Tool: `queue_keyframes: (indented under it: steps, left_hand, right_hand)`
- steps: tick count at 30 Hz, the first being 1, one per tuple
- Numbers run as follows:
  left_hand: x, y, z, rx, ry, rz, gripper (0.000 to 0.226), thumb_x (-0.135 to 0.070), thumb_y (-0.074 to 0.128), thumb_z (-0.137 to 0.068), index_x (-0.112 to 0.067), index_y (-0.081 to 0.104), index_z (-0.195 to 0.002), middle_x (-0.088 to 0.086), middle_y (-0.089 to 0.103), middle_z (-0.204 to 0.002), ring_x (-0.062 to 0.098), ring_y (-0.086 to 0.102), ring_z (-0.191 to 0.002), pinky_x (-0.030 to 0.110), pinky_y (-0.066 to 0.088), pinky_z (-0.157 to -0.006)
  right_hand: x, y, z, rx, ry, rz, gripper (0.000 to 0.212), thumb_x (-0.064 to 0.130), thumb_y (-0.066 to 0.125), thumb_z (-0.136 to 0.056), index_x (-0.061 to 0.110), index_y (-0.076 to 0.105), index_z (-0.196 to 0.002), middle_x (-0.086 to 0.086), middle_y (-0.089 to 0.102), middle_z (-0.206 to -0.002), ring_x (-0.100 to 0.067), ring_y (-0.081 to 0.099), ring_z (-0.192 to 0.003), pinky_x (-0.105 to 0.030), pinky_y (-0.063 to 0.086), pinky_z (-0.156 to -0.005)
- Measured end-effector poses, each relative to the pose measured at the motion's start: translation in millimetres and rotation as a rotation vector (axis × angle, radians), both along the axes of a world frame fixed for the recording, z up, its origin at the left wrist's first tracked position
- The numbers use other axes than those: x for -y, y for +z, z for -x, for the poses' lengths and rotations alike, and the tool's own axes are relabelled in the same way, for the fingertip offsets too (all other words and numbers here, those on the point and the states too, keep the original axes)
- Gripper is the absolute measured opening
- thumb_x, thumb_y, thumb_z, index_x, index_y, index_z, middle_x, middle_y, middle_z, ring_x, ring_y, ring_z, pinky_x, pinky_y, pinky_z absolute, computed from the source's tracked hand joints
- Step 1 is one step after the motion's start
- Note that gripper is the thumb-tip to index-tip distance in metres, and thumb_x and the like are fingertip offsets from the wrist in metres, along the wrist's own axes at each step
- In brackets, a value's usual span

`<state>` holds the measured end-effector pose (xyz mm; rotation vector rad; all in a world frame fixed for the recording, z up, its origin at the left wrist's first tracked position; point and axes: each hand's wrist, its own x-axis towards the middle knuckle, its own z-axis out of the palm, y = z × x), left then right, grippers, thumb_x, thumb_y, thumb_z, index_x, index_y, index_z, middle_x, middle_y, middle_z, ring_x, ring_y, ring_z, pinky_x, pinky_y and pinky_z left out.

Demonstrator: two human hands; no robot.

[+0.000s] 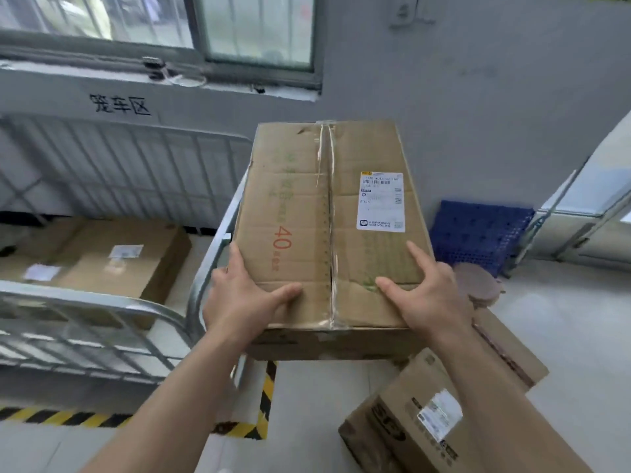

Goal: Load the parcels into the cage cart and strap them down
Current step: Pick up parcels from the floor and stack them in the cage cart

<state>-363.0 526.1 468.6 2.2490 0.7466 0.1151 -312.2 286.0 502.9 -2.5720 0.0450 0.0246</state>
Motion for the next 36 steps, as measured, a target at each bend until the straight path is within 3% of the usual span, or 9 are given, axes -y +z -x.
queue_keyframes:
  steps: [3,10,13,20,26,32,36]
  left_hand:
    - [-52,14,17,0.037,0.101,0.034,0.124,-0.071,0.077,-0.053,-0.038,0.007,-0.149,0.005,0.041,-0.134,0.028,0.049,-0.12,0.046,0.046,-0.097]
    - [-211,41,59,0.136,0.298,0.032,0.128,-0.079,0.074,-0.043,-0.038,0.014,-0.149,0.007,0.045,-0.133,0.029,0.049,-0.122,0.051,0.044,-0.101]
    - [-283,50,83,0.161,0.362,0.025,0.132,-0.087,0.067,-0.031,-0.041,0.018,-0.145,0.002,0.051,-0.13,0.028,0.053,-0.118,0.051,0.046,-0.098]
    - [-420,47,121,0.144,0.508,0.0,0.134,-0.089,0.066,-0.026,-0.043,0.021,-0.143,0.002,0.051,-0.132,0.027,0.054,-0.117,0.05,0.048,-0.096]
    - [-512,32,114,0.112,0.593,-0.006,0.131,-0.088,0.065,-0.028,-0.039,0.025,-0.142,0.001,0.054,-0.129,0.027,0.055,-0.116,0.05,0.048,-0.096]
    - [-610,22,89,0.128,0.667,0.029,0.14,-0.096,0.059,-0.015,-0.041,0.026,-0.14,-0.001,0.055,-0.128,0.027,0.057,-0.113,0.05,0.05,-0.093]
    - [-672,19,79,0.086,0.705,0.02,0.134,-0.092,0.062,-0.024,-0.041,0.024,-0.141,0.0,0.052,-0.132,0.027,0.054,-0.117,0.05,0.05,-0.093]
  right_hand:
    - [-59,20,-4,0.034,0.079,0.005,0.079,0.063,0.063,-0.077,0.044,0.029,-0.146,-0.001,0.049,-0.128,-0.024,0.055,-0.11,-0.033,0.042,-0.082]
    - [-232,61,-3,0.104,0.274,-0.032,0.078,0.058,0.066,-0.076,0.043,0.032,-0.145,-0.001,0.05,-0.129,-0.024,0.056,-0.111,-0.031,0.038,-0.078]
    - [-310,68,5,0.097,0.34,-0.072,0.077,0.057,0.067,-0.076,0.044,0.033,-0.144,0.0,0.049,-0.133,-0.024,0.056,-0.114,-0.033,0.041,-0.086]
    - [-459,60,12,0.073,0.477,-0.094,0.081,0.06,0.069,-0.071,0.043,0.036,-0.143,0.001,0.053,-0.133,-0.023,0.058,-0.114,-0.037,0.046,-0.092]
    - [-566,52,-10,0.036,0.555,-0.049,0.08,0.06,0.068,-0.072,0.045,0.034,-0.143,-0.001,0.052,-0.135,-0.028,0.056,-0.117,-0.04,0.043,-0.096]
    - [-676,47,-47,0.011,0.62,-0.034,0.074,0.058,0.066,-0.074,0.046,0.035,-0.141,-0.001,0.052,-0.134,-0.03,0.055,-0.117,-0.038,0.042,-0.093]
    - [-750,42,-65,-0.004,0.663,-0.038,0.074,0.058,0.066,-0.074,0.047,0.035,-0.14,-0.001,0.053,-0.133,-0.029,0.055,-0.117,-0.038,0.042,-0.094]
